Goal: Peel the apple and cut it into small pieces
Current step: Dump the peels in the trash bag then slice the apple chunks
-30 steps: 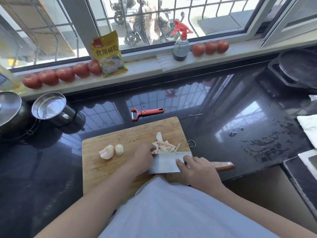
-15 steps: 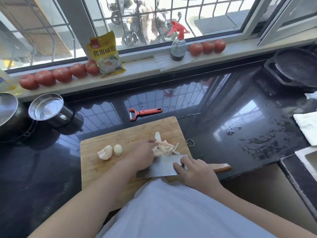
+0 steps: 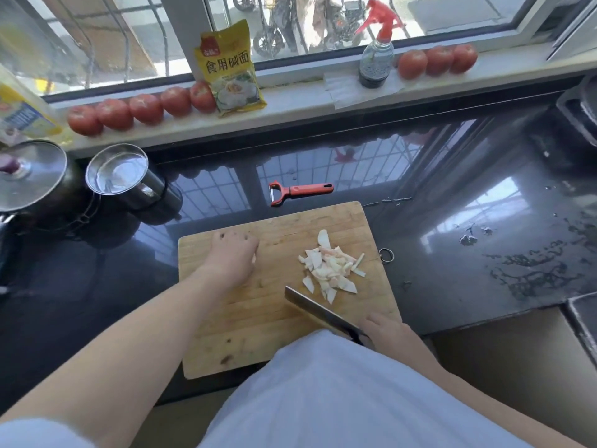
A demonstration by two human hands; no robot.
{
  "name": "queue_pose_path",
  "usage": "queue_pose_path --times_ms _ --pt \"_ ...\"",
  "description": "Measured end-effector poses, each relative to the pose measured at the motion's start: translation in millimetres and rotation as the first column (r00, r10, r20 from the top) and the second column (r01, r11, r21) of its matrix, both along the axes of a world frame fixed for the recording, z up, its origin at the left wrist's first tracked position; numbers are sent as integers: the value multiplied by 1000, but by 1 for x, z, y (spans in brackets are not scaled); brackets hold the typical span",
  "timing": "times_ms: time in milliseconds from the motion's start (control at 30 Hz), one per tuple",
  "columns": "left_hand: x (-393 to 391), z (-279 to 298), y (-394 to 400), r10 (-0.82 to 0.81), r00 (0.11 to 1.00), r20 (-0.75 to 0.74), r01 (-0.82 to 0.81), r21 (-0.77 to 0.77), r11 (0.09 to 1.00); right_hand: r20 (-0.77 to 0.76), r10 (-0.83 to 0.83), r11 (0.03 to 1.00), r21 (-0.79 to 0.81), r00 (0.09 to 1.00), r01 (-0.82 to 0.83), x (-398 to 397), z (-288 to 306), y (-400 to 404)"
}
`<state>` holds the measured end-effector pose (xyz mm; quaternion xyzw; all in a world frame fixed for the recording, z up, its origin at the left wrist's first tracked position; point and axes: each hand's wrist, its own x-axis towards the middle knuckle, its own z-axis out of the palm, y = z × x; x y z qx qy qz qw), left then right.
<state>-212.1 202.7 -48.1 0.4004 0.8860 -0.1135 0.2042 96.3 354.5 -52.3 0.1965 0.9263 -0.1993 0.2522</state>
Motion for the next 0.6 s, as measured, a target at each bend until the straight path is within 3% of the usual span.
queue_pose_path --times_ms 167,333,367,433,500,600 --pt "14 -12 -1 -60 995 75 54 82 995 -82 -212 975 48 974 216 -10 11 -3" --pt "65 -20 -20 -224 941 255 139 313 940 -212 -331 942 -19 920 334 -27 21 -1" --pt "76 -25 -27 -206 936 285 99 348 932 -223 -333 942 -31 916 334 -29 22 -2" --pt "91 -38 -39 -8 942 337 -138 408 903 -255 -332 943 -57 908 328 -31 23 -4" --pt "101 -52 -50 222 894 390 -397 457 796 -323 -309 950 -71 895 303 -32 23 -8" --pt "122 -49 -55 291 865 409 -484 523 701 -355 -260 962 -12 898 274 -36 26 -15"
